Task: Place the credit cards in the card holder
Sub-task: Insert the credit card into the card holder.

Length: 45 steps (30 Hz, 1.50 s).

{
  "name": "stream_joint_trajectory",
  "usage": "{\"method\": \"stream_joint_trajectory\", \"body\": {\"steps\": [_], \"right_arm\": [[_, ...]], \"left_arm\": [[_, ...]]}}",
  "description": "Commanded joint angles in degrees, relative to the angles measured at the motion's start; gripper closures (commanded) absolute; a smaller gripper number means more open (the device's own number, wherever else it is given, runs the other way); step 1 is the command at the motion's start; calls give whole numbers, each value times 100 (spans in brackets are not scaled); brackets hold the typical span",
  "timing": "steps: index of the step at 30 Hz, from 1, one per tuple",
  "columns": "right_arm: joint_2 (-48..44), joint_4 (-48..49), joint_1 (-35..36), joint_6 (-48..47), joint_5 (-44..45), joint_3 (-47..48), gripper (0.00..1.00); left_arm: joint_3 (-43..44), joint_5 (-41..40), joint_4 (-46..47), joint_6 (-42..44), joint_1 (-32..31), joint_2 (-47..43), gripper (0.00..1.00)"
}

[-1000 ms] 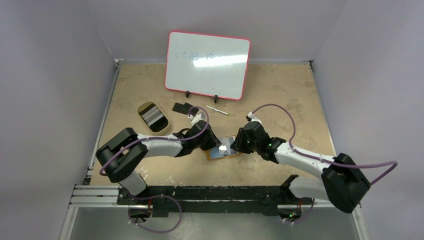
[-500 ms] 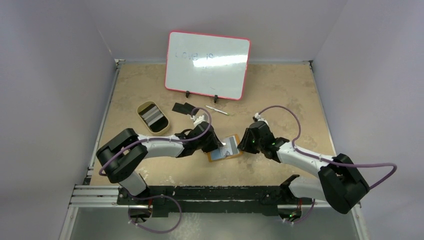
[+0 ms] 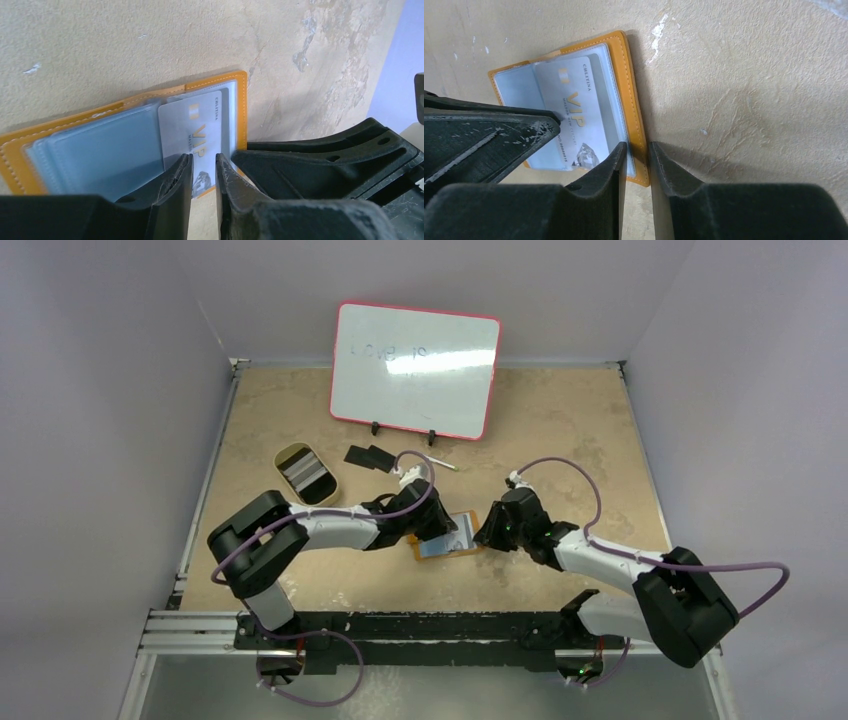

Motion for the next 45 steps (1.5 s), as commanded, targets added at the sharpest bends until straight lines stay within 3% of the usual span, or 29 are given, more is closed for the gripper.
{"method": "stream_joint_trajectory", "body": {"steps": [1,5,9,18,26,45], "right_arm": [[-86,208,-7,104,-71,-96,75],[-153,255,-9,183,-118,-175,75],[-213,132,-2,195,-80,-174,75],[-231,258,-8,193,-132,-231,75],[-237,290,-9,206,-184,-237,76],[-199,458,2,311,-309,-297,76]], "left_arm": [[203,114,382,116,-81,139,79],[303,200,437,112,-122,249,80],[500,-24,-135,359,-124,81,80],[493,-710,-1194,619,-120,-383,68],[511,-602,-918,663,-130,-59,62],[658,33,-113,395,-189,461,63]]}}
